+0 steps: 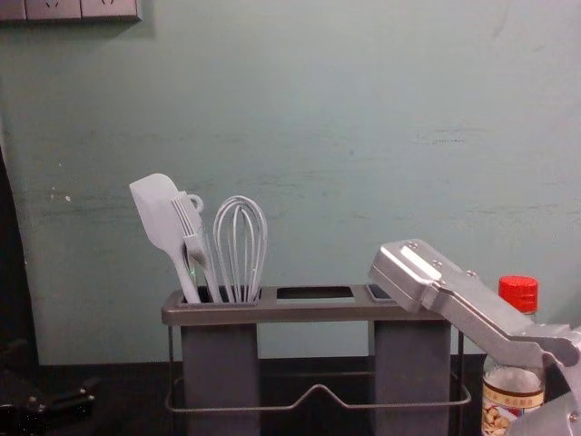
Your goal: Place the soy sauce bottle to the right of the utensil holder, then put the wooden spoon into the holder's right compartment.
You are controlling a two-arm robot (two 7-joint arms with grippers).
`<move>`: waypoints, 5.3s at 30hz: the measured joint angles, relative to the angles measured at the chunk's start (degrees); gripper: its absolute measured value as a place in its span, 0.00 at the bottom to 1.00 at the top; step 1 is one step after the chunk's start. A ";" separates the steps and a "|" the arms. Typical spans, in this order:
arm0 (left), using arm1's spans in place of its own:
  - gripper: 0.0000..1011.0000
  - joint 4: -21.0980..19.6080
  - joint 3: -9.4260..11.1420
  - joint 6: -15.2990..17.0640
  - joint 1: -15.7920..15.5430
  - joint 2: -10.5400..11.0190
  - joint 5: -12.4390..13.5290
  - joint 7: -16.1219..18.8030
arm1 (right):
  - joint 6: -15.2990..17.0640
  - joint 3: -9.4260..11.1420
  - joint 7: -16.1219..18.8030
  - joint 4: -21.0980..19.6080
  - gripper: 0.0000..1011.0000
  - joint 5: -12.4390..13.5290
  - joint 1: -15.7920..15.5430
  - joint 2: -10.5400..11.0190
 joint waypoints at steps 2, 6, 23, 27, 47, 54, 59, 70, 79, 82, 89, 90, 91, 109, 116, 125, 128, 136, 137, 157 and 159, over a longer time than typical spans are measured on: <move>0.99 0.00 0.00 0.00 0.00 0.00 0.00 0.00 | 0.00 0.11 0.03 0.00 0.89 -0.18 -0.05 -0.12; 0.99 0.00 0.00 0.00 0.00 0.00 0.00 0.00 | 0.07 0.52 0.18 -0.24 0.83 -0.66 -0.39 -0.30; 0.99 0.00 0.00 0.00 0.00 0.00 0.00 0.00 | -0.15 5.64 1.44 -14.47 0.83 -0.61 -7.85 2.24; 0.99 0.00 0.00 0.00 0.00 0.00 0.00 0.00 | -2.96 8.72 1.03 -19.26 0.83 0.62 -11.64 2.79; 0.99 0.00 0.00 0.00 0.00 0.00 0.00 0.00 | -45.35 17.80 -5.99 -26.04 0.83 4.99 -27.16 3.38; 0.99 0.00 0.00 0.00 0.00 0.00 0.00 0.00 | -55.30 17.88 -6.16 -24.81 0.83 5.45 -28.67 3.89; 0.99 0.00 0.00 0.00 0.00 0.00 0.00 0.00 | -56.41 17.52 -6.64 -24.53 0.83 5.50 -28.92 4.34; 0.99 0.00 0.00 0.00 0.00 0.00 0.00 0.00 | -56.38 17.57 -6.61 -24.53 0.83 5.51 -28.87 4.22; 0.99 0.00 0.00 0.00 0.00 0.00 0.00 0.00 | -56.27 17.62 -6.59 -24.54 0.83 5.52 -28.83 4.18; 0.99 0.00 0.00 0.00 0.00 0.00 0.00 0.00 | -56.25 17.63 -6.59 -24.56 0.83 5.52 -28.81 4.17; 0.99 0.00 0.00 0.00 0.00 0.00 0.00 0.00 | -57.02 17.19 -6.57 -23.29 0.83 7.09 -23.87 4.39; 0.99 0.00 0.00 0.00 0.00 0.00 0.00 0.00 | -57.02 17.06 -6.56 -23.02 0.83 7.15 -23.08 4.40; 0.99 0.00 0.00 0.00 0.00 0.00 0.00 0.00 | -57.02 16.89 -6.54 -22.62 0.83 7.23 -22.17 4.41; 0.99 0.00 0.00 0.00 0.00 0.00 0.00 0.00 | -63.01 10.82 -0.75 0.03 0.83 15.16 1.18 -0.02; 0.99 0.00 0.00 0.00 0.00 0.00 0.00 0.00 | -65.04 9.03 -0.68 7.18 0.83 15.74 6.39 -1.73; 0.99 0.00 0.00 0.00 0.00 0.00 0.00 0.00 | -66.55 7.07 -0.88 12.50 0.83 15.54 10.45 -3.50; 0.99 0.00 0.00 0.00 0.00 0.00 0.00 0.00 | -67.14 6.72 -1.14 13.87 0.83 15.37 10.83 -3.98; 0.99 0.00 0.00 0.00 0.00 0.00 0.00 0.00 | -69.86 6.46 -1.17 17.42 0.83 15.25 10.44 -4.90; 0.99 0.00 0.00 0.00 0.00 0.00 0.00 0.00 | -70.10 6.49 -1.17 17.68 0.83 15.27 10.32 -4.97; 0.99 0.00 0.00 0.00 0.00 0.00 0.00 0.00 | -72.30 6.91 -0.42 20.16 0.83 14.66 7.13 -4.69; 0.99 0.00 0.00 0.00 0.00 0.00 0.00 0.00 | -72.30 6.91 -0.38 20.18 0.83 14.63 7.04 -4.69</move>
